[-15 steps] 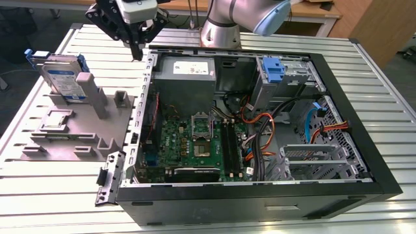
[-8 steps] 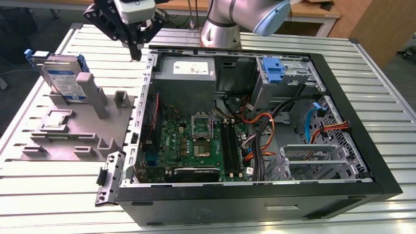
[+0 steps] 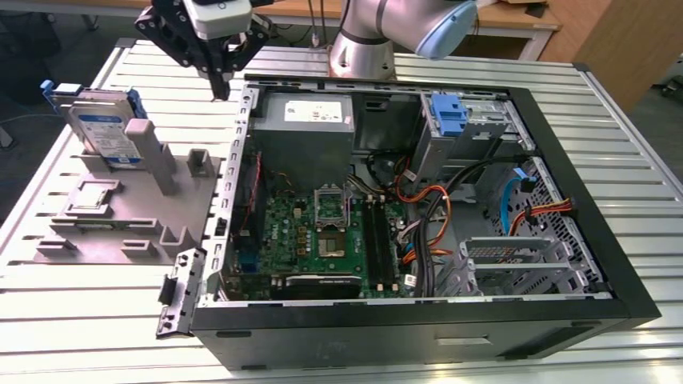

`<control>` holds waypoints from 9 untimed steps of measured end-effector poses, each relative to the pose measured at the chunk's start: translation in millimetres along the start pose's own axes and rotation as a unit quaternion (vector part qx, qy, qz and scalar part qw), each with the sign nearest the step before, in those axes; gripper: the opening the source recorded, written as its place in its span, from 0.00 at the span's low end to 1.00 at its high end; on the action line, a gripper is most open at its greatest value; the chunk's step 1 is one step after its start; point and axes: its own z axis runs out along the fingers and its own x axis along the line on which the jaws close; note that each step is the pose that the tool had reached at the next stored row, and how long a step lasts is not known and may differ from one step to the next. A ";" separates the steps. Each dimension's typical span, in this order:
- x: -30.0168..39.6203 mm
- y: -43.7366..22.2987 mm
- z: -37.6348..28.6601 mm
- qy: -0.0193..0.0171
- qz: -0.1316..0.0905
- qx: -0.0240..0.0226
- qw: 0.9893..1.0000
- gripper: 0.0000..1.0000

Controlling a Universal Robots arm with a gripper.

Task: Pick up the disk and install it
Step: 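Reach for the disk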

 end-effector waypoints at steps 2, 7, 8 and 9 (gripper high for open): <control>0.5 0.0 0.1 0.000 0.000 0.000 1.000 0.10; 1.6 -0.1 0.4 0.001 0.000 0.000 1.000 0.10; 1.7 -0.1 0.5 0.001 0.000 0.000 1.000 0.10; 1.8 -0.2 0.4 0.001 0.000 0.000 1.000 0.10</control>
